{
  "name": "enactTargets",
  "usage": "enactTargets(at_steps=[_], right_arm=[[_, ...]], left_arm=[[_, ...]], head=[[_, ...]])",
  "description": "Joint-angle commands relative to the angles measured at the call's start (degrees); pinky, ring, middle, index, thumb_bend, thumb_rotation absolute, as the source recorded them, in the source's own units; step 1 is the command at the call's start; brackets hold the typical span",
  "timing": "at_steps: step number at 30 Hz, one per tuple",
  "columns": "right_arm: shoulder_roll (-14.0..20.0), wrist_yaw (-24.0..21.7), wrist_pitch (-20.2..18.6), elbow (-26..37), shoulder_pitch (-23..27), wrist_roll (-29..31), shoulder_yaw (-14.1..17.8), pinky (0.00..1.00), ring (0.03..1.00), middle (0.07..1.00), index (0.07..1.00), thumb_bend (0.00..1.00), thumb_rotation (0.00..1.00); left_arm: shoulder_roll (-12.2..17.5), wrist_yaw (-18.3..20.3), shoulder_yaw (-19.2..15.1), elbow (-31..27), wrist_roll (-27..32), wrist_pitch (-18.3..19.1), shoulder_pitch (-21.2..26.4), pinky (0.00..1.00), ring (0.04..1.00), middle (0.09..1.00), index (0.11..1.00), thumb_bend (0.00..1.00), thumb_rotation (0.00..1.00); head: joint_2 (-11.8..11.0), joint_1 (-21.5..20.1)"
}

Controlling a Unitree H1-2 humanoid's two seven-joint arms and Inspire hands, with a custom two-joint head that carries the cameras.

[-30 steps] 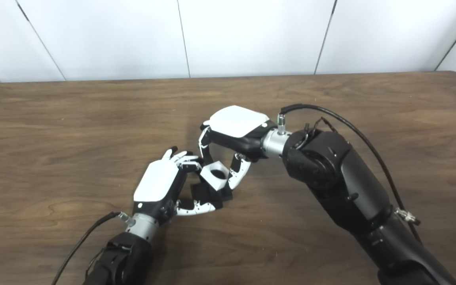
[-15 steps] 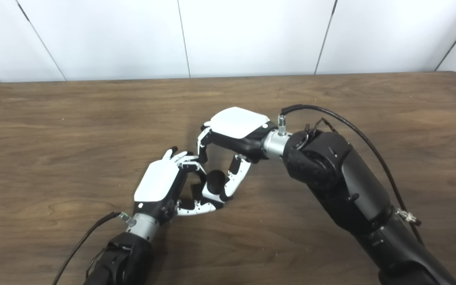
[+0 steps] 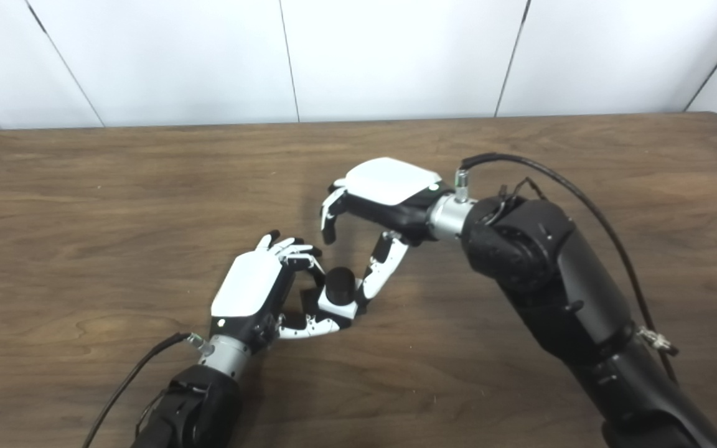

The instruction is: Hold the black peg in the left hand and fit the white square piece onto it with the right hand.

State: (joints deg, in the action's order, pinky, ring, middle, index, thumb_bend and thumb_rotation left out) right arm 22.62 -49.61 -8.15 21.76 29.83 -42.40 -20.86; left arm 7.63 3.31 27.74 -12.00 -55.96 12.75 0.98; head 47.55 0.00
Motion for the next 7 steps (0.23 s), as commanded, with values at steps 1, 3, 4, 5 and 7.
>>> enactTargets(at_steps=[1, 3, 4, 5, 7], right_arm=[[1.26, 1.38, 0.13, 1.92, 1.94, 0.25, 1.53, 0.86, 0.929, 0.82, 0.627, 1.0, 0.36], [1.84, 1.74, 0.1, 2.18, 1.65, 0.5, 2.02, 0.85, 0.926, 0.822, 0.629, 1.0, 0.37], [2.06, 1.89, 0.0, 2.33, 1.48, 0.58, 2.23, 0.86, 0.928, 0.824, 0.629, 1.0, 0.38], [2.21, 2.07, -0.06, 2.44, 1.32, 0.72, 2.42, 0.86, 0.929, 0.824, 0.63, 1.0, 0.38], [2.37, 2.13, -0.4, 2.68, 1.11, 0.73, 2.61, 0.85, 0.93, 0.826, 0.63, 1.0, 0.38]], left_arm=[[0.47, 3.48, 0.92, 1.29, 0.34, 0.24, -1.15, 1.0, 0.886, 0.778, 0.486, 0.52, 0.05], [0.6, 3.8, 0.75, 1.11, 0.44, 0.44, -1.14, 1.0, 0.888, 0.777, 0.486, 0.52, 0.05], [0.63, 3.94, 0.68, 1.04, 0.47, 0.54, -1.13, 1.0, 0.889, 0.777, 0.486, 0.52, 0.06], [0.7, 4.17, 0.59, 0.92, 0.5, 0.7, -1.1, 1.0, 0.888, 0.776, 0.486, 0.52, 0.06], [0.82, 4.45, 0.35, 0.74, 0.63, 0.86, -1.07, 1.0, 0.887, 0.778, 0.487, 0.52, 0.06]], head=[[0.06, 0.11], [0.08, 0.14], [0.07, 0.15], [0.08, 0.16], [0.06, 0.22]])
